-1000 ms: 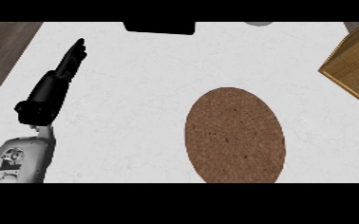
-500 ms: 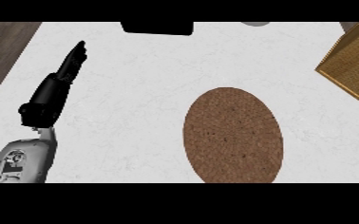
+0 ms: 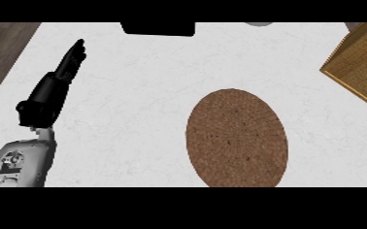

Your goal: Pick the croissant from the placemat and place it in the basket

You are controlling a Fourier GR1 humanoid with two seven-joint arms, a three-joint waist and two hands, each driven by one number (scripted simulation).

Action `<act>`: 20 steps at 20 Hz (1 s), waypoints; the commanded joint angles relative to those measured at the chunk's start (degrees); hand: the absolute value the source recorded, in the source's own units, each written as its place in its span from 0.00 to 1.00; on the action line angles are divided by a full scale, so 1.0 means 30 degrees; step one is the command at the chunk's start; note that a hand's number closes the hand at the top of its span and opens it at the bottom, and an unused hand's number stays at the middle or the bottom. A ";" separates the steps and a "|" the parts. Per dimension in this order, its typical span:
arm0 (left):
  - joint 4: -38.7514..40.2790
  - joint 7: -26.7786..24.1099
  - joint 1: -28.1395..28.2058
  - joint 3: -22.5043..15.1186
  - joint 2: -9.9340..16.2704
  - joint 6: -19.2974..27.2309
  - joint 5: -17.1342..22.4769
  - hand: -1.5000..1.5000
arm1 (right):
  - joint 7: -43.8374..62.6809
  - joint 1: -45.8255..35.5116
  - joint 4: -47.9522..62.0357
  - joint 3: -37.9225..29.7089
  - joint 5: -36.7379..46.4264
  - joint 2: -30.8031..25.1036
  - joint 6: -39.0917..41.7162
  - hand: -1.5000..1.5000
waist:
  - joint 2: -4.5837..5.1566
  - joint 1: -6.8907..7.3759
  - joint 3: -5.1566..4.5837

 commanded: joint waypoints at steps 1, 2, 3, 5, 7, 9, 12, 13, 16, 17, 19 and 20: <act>-0.0132 -0.0331 0.0579 -0.0085 -0.0272 0.0028 0.0060 0.50 | -0.1132 -0.0320 -0.0170 0.1602 0.1793 -0.0045 -0.0399 1.00 | -0.0019 0.0022 -0.0009; -0.1036 0.0076 0.1055 -0.0370 -0.0102 -0.0305 0.0019 0.50 | -0.1137 0.0217 -0.0113 0.1921 0.2199 0.0633 -0.1748 1.00 | -0.0036 0.0166 0.0005; -0.0153 0.0105 0.0094 0.0032 0.0008 0.0106 -0.0187 0.50 | -0.2045 -0.0033 0.0422 0.1903 0.2349 -0.0218 -0.1393 1.00 | 0.0047 0.0011 0.0008; -0.0385 0.0489 -0.0122 0.0110 0.0316 -0.0413 0.0140 0.50 | -0.4170 0.1015 0.0524 0.2267 0.2768 -0.1042 -0.2135 1.00 | 0.0034 -0.0144 0.0027; -0.1142 0.0770 0.0230 -0.0199 -0.0341 0.0142 -0.0027 0.50 | -0.3700 0.0189 0.0680 0.3004 0.3431 -0.0288 -0.1697 1.00 | -0.0054 -0.0010 0.0006; -0.0783 -0.0001 0.0613 0.0366 0.0339 -0.0531 0.0435 0.50 | -0.4580 0.0437 0.1750 0.2732 0.3121 -0.0307 -0.1326 0.00 | 0.0002 0.0070 0.0011; -0.0108 0.0120 0.0201 -0.0136 -0.0394 0.0057 -0.0061 0.50 | -0.4340 -0.0769 0.2133 0.2949 0.3152 0.0207 0.0052 0.00 | 0.0013 -0.0018 -0.0005; -0.0559 0.0160 0.0592 0.0008 -0.0095 -0.0274 0.0142 0.50 | -0.4670 -0.0797 0.2151 0.2978 0.3092 0.0046 0.0547 0.00 | -0.0069 -0.0069 -0.0007; -0.0413 -0.0020 0.0426 0.0179 0.0092 -0.0466 0.0292 0.50 | -0.4512 -0.1167 0.3169 0.2225 0.2355 0.0212 0.0329 0.00 | 0.0060 0.0180 0.0008; 0.0059 -0.0221 0.0132 -0.0015 -0.0363 0.0208 -0.0206 0.50 | -0.5046 -0.1123 0.3200 0.1888 0.1938 -0.0147 0.0660 0.00 | 0.0013 -0.0165 0.0005; -0.0832 0.0493 0.0363 0.0197 0.0183 -0.0381 0.0179 0.50 | -0.3134 -0.2121 0.4012 0.0481 0.0542 0.0460 0.0842 0.00 | -0.0063 0.0150 0.0009; -0.0070 -0.0513 0.0576 0.0279 -0.0029 -0.0186 0.0135 0.50 | -0.3375 -0.2020 0.4461 -0.0205 -0.0221 -0.0053 0.1580 0.00 | -0.0051 -0.0174 -0.0004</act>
